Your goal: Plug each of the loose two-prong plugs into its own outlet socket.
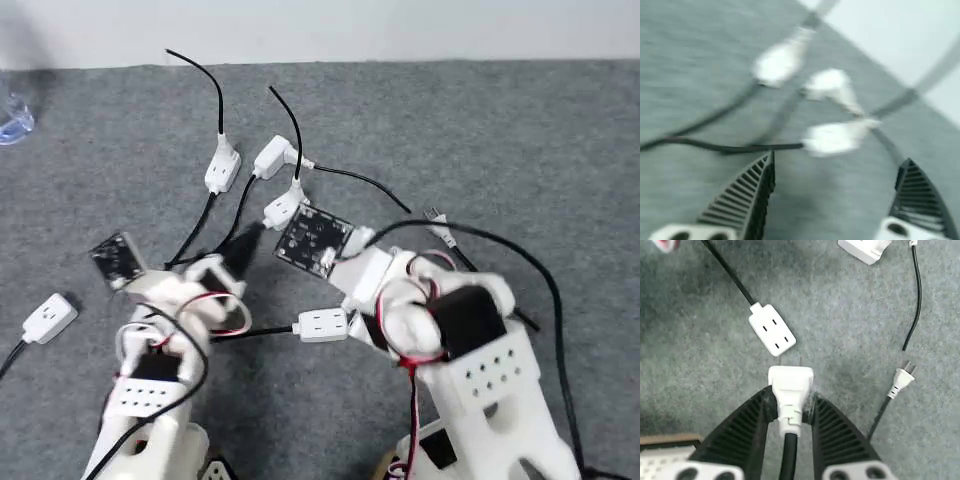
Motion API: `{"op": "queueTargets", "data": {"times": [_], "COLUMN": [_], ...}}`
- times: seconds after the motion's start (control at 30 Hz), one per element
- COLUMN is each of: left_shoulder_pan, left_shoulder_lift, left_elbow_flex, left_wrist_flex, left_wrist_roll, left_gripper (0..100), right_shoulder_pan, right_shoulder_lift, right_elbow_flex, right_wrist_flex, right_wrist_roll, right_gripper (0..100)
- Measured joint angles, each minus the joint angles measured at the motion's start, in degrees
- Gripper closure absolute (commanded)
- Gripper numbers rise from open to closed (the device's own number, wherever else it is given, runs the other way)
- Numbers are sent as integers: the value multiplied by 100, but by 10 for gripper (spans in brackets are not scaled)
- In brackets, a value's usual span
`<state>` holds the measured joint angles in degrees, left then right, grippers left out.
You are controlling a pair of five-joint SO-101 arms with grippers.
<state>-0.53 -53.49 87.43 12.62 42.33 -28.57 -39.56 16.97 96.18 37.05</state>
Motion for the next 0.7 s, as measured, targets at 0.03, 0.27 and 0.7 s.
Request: {"op": "queueTargets", "data": {"times": [0.03,0.27,0.7], "left_shoulder_pan": [-237,-1934,-4035], "left_shoulder_lift": [0,0,0], "left_elbow_flex": [0,-747,-870], "left_wrist_flex": [229,2655,4079], "left_wrist_roll": [-176,-1653,-6013], "left_gripper": [634,635,636], "right_shoulder_pan": [44,35,-466], "right_shoulder_lift": [229,1864,2066], "right_elbow_flex": [-220,-1099,-237], "right_wrist_flex": [88,413,158], "right_wrist_roll": [79,905,2831], "right_gripper": [990,990,990]}}
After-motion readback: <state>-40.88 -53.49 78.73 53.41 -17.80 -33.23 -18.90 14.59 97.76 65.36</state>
